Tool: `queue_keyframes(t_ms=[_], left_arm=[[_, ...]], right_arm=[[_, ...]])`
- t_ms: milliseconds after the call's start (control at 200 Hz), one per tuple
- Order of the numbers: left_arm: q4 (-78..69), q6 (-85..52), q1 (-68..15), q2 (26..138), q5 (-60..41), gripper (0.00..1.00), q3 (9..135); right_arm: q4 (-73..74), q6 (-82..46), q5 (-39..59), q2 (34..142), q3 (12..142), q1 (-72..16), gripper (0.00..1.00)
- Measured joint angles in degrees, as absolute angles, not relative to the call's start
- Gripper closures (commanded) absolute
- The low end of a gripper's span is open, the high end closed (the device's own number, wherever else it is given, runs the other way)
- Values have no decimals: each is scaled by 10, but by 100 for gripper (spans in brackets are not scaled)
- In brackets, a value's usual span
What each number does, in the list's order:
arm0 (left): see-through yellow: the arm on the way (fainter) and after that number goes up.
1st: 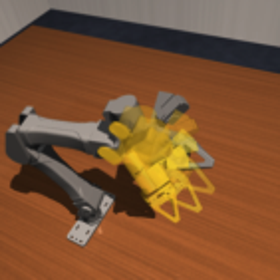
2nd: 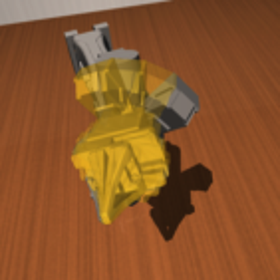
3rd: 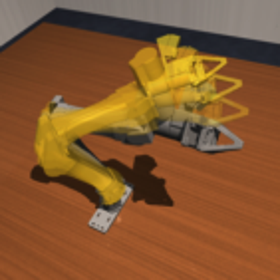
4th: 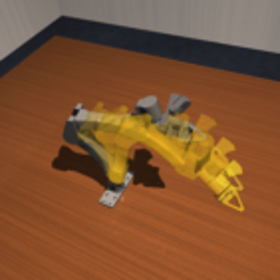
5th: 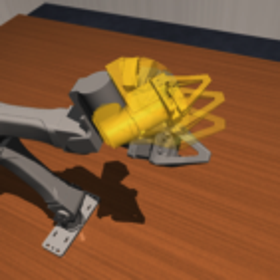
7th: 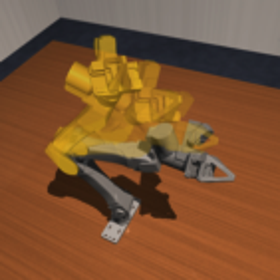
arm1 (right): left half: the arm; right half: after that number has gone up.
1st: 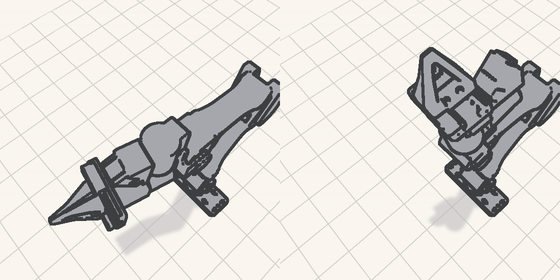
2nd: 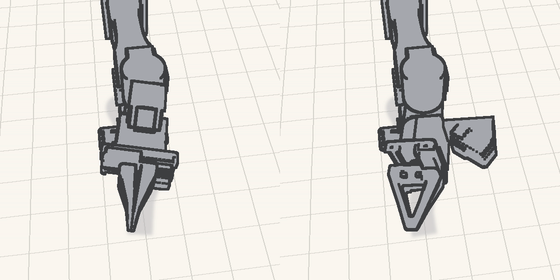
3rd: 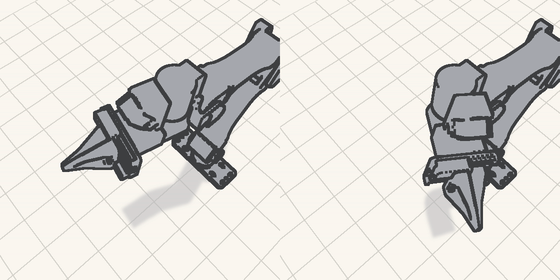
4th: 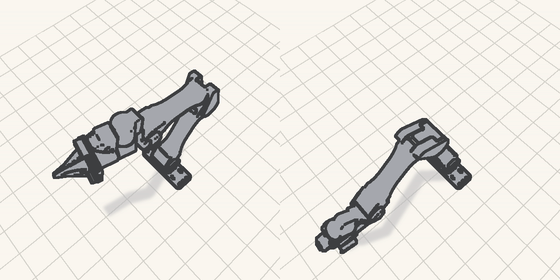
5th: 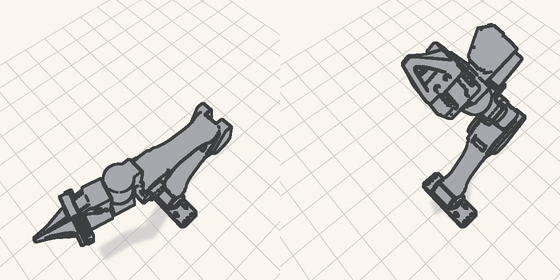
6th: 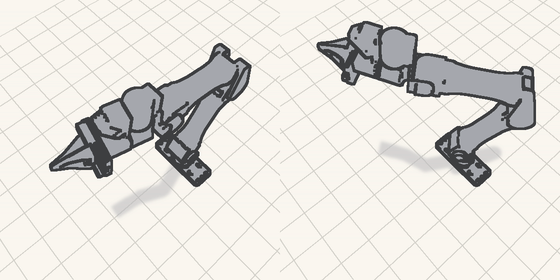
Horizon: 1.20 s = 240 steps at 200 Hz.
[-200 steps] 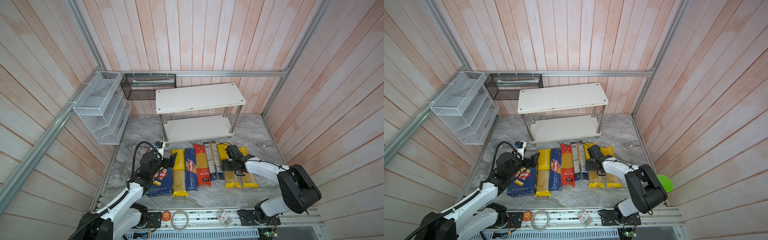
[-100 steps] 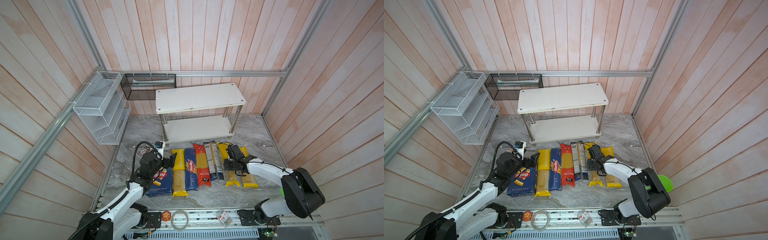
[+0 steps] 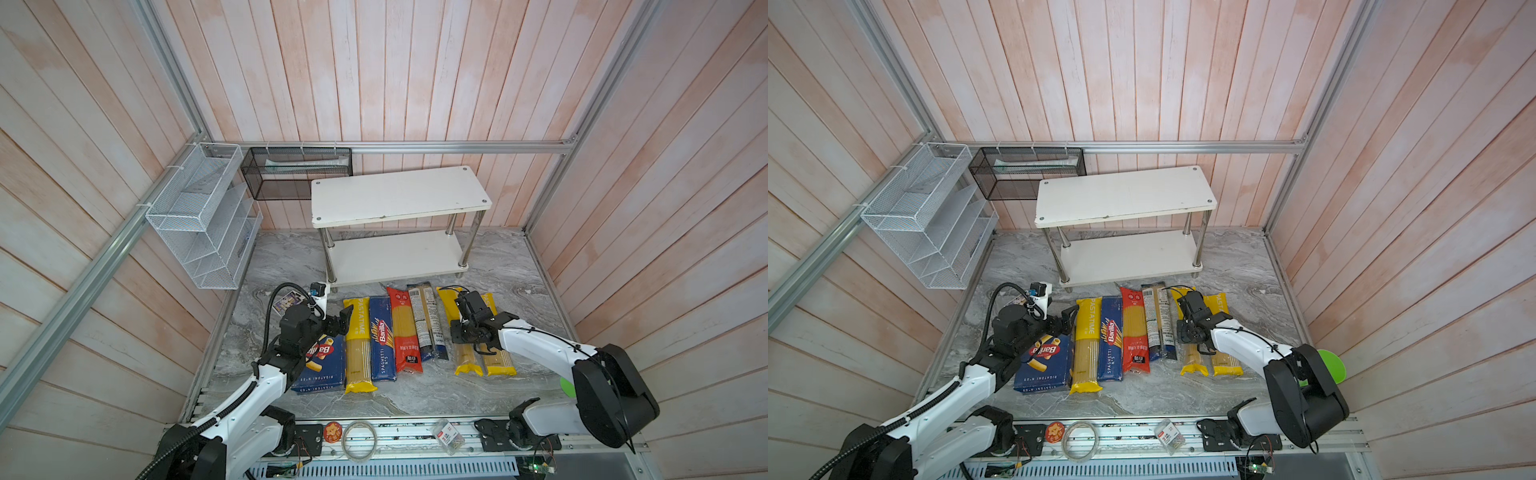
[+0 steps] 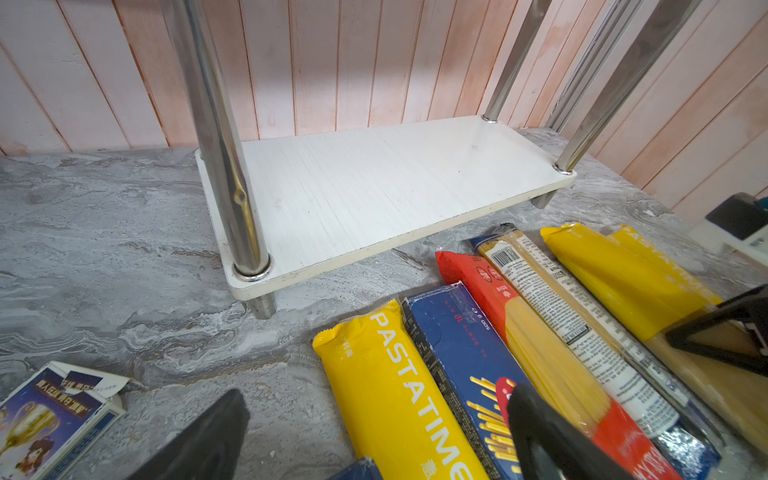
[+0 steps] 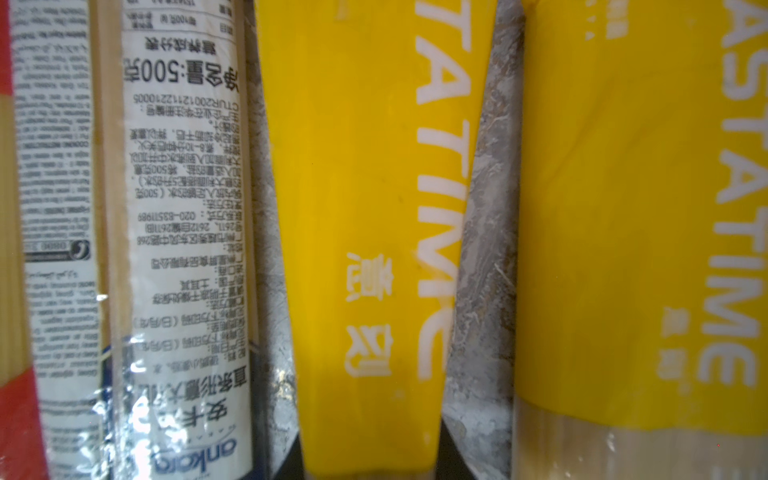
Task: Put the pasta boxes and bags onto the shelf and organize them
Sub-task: 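Close the right gripper on the end of the yellow PASTATIME bag, then lift the yellow bag with the right gripper and raise it toward the shelf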
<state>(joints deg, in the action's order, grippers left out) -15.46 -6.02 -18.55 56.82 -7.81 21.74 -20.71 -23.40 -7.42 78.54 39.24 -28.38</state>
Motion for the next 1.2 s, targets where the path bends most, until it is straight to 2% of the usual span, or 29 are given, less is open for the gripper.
queue_keyframes(t_ms=[645,935,1200], left_arm=[[-155,-60,-185,568,-71,1,217],[-155,-60,-185,568,-70,0,217],[-155,-60,-185,568,-70,0,217]], right_arm=[[-292,-251,-66,632,408,-284,92],[-317,-239,-65,624,446,-284,94],[-360,-225,-57,626,562,-284,94]])
